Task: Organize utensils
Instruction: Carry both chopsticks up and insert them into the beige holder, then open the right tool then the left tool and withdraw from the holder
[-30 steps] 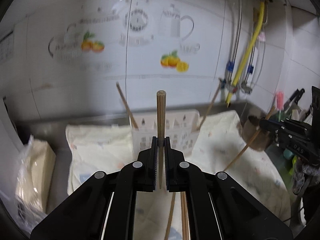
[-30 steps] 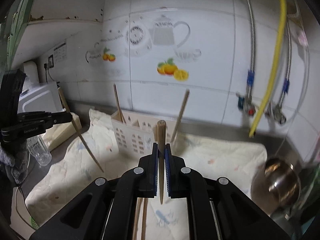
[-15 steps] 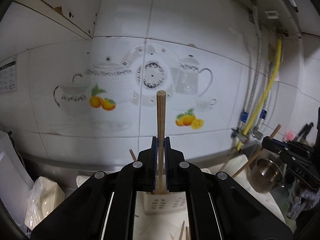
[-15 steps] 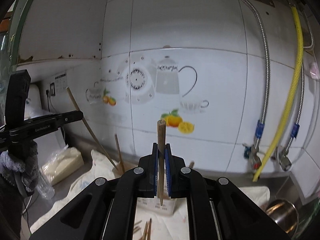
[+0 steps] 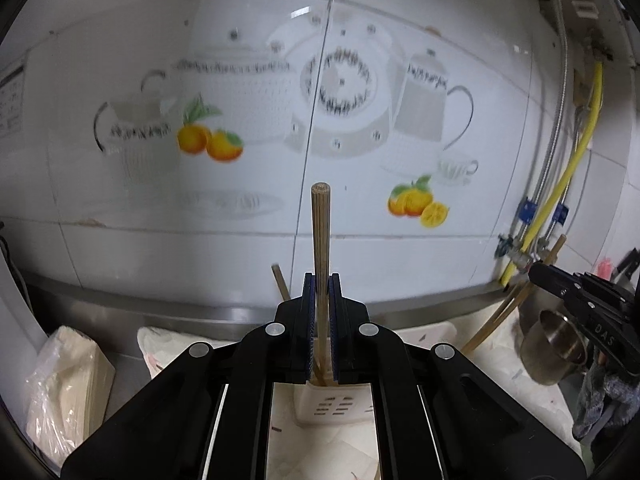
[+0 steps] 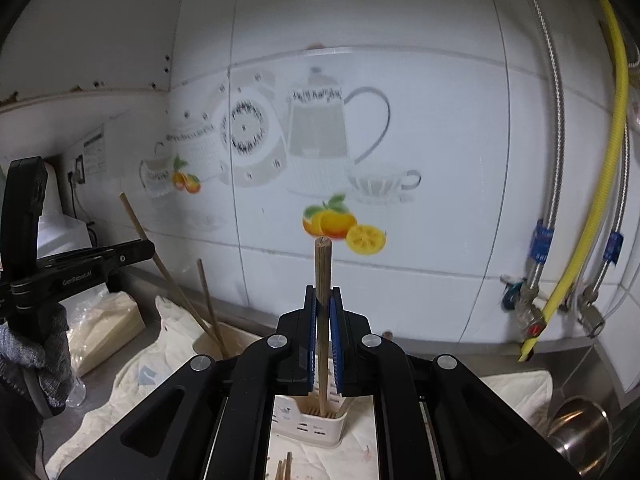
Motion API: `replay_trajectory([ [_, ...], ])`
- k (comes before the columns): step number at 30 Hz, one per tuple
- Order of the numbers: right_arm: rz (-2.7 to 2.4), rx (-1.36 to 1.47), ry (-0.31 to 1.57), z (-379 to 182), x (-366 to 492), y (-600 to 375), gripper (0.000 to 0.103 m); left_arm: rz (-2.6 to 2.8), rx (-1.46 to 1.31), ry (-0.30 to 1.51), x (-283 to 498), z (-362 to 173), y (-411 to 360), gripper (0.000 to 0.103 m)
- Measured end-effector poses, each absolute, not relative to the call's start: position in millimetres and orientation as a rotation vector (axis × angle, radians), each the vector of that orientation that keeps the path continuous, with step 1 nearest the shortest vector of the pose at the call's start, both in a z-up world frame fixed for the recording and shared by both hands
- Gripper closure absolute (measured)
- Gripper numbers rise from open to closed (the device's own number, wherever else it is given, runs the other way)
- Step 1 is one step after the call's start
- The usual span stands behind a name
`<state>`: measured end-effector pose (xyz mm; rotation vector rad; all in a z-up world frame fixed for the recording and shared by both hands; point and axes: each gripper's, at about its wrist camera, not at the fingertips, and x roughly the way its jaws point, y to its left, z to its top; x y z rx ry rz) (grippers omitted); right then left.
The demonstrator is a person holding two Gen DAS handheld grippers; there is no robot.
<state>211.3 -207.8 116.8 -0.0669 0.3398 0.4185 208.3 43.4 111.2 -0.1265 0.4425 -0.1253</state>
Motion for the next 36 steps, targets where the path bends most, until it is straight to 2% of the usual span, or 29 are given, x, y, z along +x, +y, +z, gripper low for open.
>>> replay_trajectory([
  [13, 0.386, -0.077, 0.422, 87, 231, -207, 0.096, -0.143, -0.151, 0.559, 228, 79, 43, 0.097],
  [16, 0.382, -0.075, 0.413, 90, 229, -209, 0.093, -0.135, -0.152, 0.56, 227, 78, 44, 0.096],
  [19, 0.377, -0.08, 0.395, 95, 223, -212, 0.08, -0.141, -0.154, 0.552, 222, 82, 44, 0.095],
  [28, 0.379, -0.08, 0.352, 102, 185, -222, 0.053, -0.139, -0.154, 0.519, 190, 94, 43, 0.091],
  [32, 0.391, -0.076, 0.337, 97, 159, -226, 0.042, -0.132, -0.147, 0.502, 163, 94, 40, 0.065],
  [36, 0.4, -0.077, 0.336, 87, 135, -230, 0.036, -0.141, -0.134, 0.498, 136, 88, 36, 0.06],
])
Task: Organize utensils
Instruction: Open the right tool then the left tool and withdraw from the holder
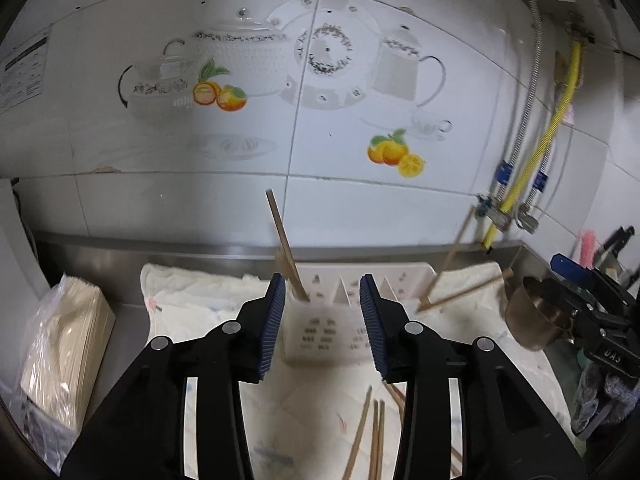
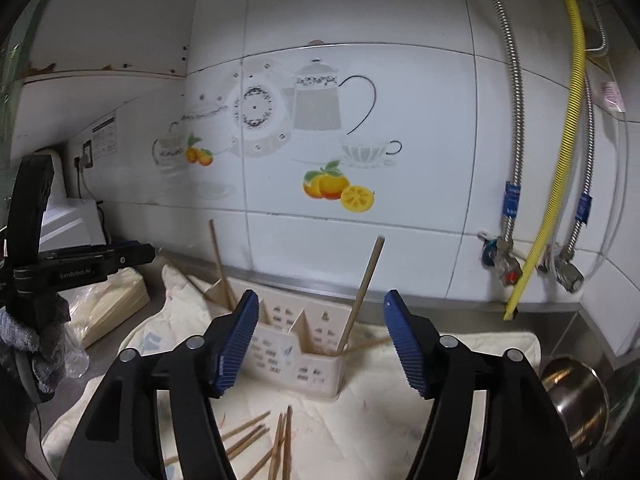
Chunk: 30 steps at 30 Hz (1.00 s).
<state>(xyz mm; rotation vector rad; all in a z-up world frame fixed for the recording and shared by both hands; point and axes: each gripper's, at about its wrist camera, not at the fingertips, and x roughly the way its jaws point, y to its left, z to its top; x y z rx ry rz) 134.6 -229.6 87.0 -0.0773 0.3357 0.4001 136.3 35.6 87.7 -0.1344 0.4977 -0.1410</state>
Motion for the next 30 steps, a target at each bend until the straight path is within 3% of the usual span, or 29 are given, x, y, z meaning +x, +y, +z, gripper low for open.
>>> replay_trajectory([
  [10, 0.418, -0.096, 0.416, 25, 80, -234, 0.028, -0.138, -0.101, 0.529, 76, 47, 25, 0.04],
  [24, 0.422, -0.125, 0.629, -72, 47, -232, 0.028, -0.075, -0.124, 0.661, 41, -26, 37, 0.038],
  [30, 0.438, -0.13, 0.672, -89, 40, -229, 0.035, -0.059, -0.132, 0.699, 37, -43, 40, 0.038],
])
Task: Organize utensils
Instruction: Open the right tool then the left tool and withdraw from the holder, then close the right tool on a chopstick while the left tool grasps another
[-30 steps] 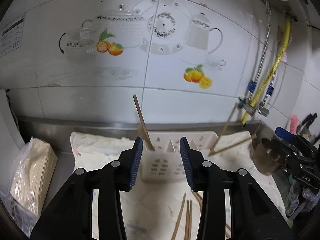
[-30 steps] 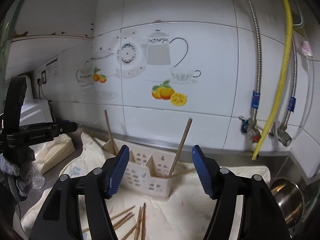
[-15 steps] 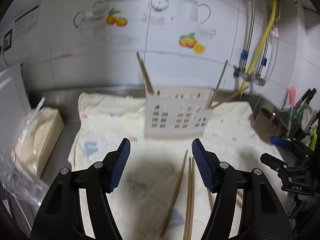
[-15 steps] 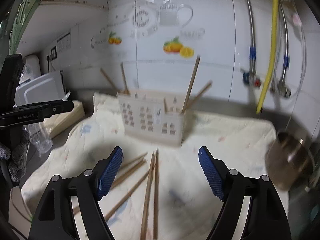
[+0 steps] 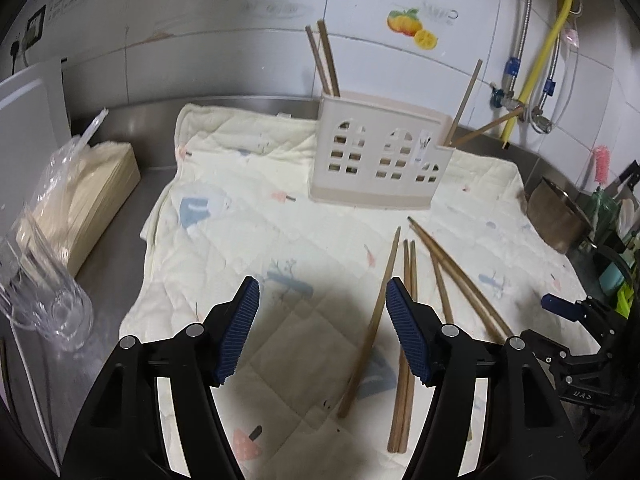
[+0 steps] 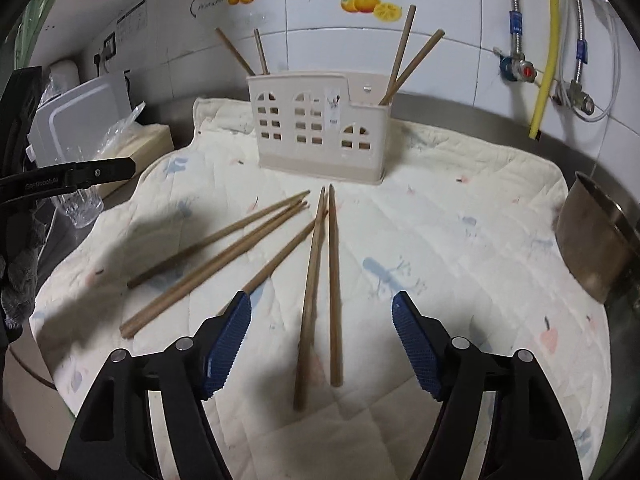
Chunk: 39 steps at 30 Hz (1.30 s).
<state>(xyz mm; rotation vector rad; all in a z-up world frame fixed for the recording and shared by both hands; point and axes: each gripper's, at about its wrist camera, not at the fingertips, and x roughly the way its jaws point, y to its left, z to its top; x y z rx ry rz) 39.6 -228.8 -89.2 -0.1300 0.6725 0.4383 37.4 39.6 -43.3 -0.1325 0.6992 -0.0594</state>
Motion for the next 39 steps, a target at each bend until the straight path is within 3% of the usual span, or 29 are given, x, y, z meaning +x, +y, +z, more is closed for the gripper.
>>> replay_trajectory([
  [15, 0.491, -0.097, 0.751, -110, 40, -217, 0.072, -0.091, -0.118, 0.769, 28, -69, 37, 0.039],
  [19, 0.492, -0.091, 0.768, -114, 42, -216, 0.079, -0.146, -0.086, 0.803, 28, -78, 25, 0.051],
  [27, 0.485, -0.086, 0.781, -118, 46, -217, 0.084, -0.226, -0.041, 0.862, 35, -98, 3, 0.075],
  [39, 0.473, -0.075, 0.806, -124, 53, -220, 0.088, -0.222, -0.009, 0.898, 53, -112, -3, 0.085],
])
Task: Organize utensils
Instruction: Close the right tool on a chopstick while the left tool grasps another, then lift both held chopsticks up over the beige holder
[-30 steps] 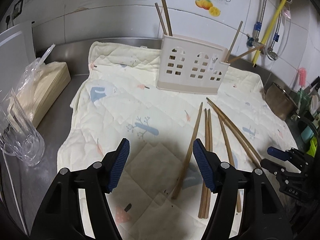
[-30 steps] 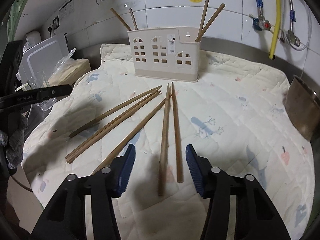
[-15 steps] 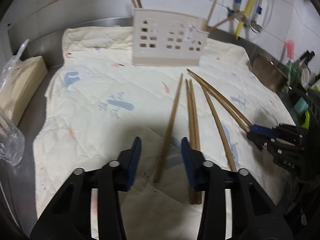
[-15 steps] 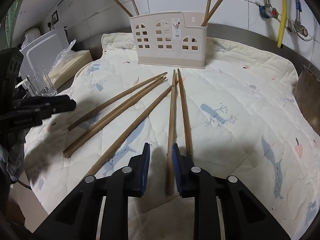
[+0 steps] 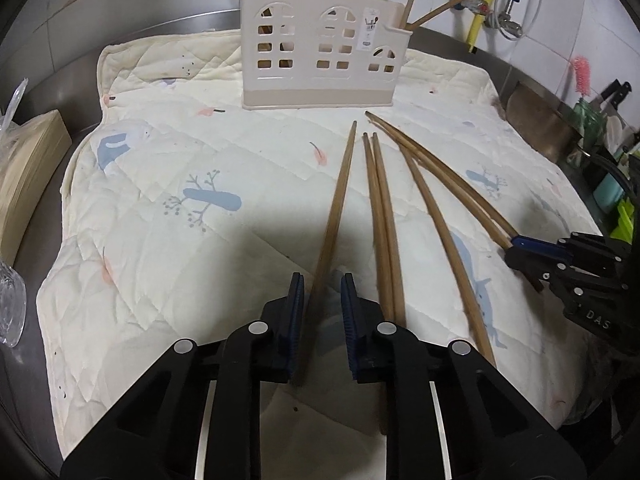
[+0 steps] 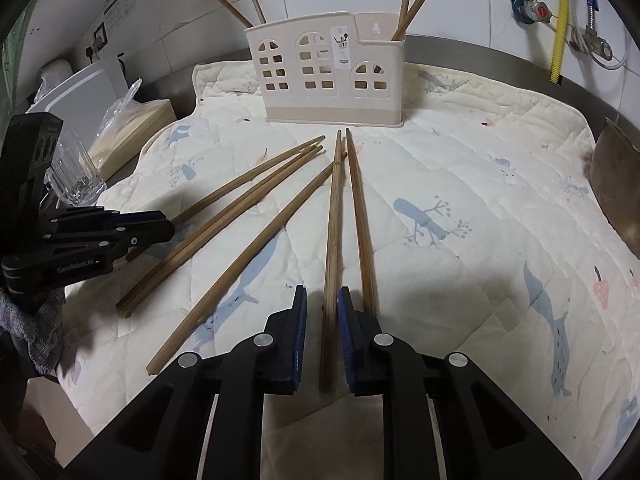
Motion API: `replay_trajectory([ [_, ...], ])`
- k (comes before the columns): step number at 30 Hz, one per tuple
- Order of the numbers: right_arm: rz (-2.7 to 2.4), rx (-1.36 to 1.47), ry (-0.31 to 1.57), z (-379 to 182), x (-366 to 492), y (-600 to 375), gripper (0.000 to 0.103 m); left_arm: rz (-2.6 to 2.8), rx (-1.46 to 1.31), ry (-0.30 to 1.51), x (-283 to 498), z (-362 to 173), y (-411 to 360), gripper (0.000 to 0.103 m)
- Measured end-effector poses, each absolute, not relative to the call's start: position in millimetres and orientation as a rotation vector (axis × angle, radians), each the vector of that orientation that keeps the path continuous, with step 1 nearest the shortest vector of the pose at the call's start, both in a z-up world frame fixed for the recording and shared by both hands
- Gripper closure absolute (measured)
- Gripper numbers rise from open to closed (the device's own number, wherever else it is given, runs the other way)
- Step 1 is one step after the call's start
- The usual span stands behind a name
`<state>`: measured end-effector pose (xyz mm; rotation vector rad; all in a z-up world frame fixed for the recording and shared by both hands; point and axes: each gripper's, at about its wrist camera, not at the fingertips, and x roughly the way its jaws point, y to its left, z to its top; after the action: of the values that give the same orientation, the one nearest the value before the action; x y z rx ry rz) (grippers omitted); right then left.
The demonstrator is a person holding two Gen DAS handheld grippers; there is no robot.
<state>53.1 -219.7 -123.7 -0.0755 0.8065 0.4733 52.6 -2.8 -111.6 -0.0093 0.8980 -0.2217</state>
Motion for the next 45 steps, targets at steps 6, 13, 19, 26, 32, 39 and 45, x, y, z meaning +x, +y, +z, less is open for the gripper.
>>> replay_trajectory([
  [6, 0.46, -0.083, 0.82, -126, 56, -218, 0.092, -0.218, 0.009, 0.899, 55, -114, -5, 0.089],
  [13, 0.448, -0.088, 0.819, -127, 56, -217, 0.095, -0.225, 0.012, 0.893, 55, -113, -7, 0.095],
  [19, 0.45, -0.089, 0.799, -123, 52, -218, 0.096, -0.232, 0.013, 0.873, 50, -105, -9, 0.097],
  [26, 0.453, -0.087, 0.715, -96, 44, -222, 0.096, -0.234, -0.005, 0.813, 43, -78, -4, 0.097],
  [32, 0.466, -0.069, 0.611, -60, 43, -227, 0.096, -0.243, -0.03, 0.74, 41, -46, 1, 0.097],
  [39, 0.486, -0.051, 0.526, -26, 53, -222, 0.096, -0.255, -0.05, 0.676, 50, -14, 4, 0.097],
  [45, 0.499, -0.049, 0.489, -6, 66, -218, 0.096, -0.263, -0.05, 0.638, 64, 8, 3, 0.097],
])
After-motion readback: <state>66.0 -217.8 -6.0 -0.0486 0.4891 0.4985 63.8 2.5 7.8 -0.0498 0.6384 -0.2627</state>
